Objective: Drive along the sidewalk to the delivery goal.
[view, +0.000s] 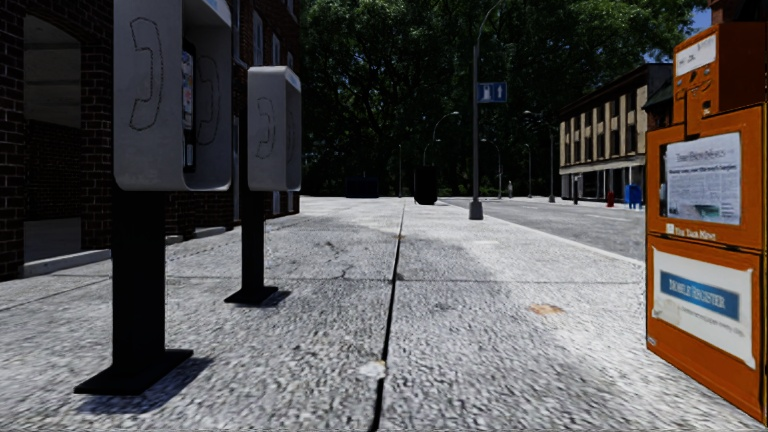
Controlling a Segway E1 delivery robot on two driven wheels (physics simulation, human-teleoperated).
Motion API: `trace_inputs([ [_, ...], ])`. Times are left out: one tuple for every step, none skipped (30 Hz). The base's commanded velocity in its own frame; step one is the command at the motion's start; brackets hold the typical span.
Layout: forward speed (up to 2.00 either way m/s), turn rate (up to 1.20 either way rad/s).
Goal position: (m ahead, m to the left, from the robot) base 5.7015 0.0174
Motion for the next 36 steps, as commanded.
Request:
trace_inputs([
  [2.00,0.00],
  [2.00,0.00],
  [2.00,0.00],
  [2.00,0.00],
  [2.00,0.00],
  [2.00,0.00],
  [2.00,0.00],
  [2.00,0.00],
  [2.00,0.00],
  [2.00,0.00],
  [2.00,0.00],
  [2.00,0.00],
  [2.00,0.00],
  [2.00,0.00],
  [2.00,0.00],
  [2.00,0.00],
  [2.00,0.00],
  [2.00,0.00],
  [2.00,0.00],
  [2.00,0.00],
  [2.00,0.00],
  [2.00,0.00],
  [2.00,0.00],
  [2.00,0.00],
  [2.00,0.00],
  [2.00,0.00],
  [2.00,0.00],
  [2.00,0.00],
  [2.00,0.00],
  [2.00,-0.10],
  [2.00,-0.16],
  [2.00,-0.17],
  [2.00,-0.17],
  [2.00,-0.17],
  [2.00,-0.17],
  [2.00,0.00],
])
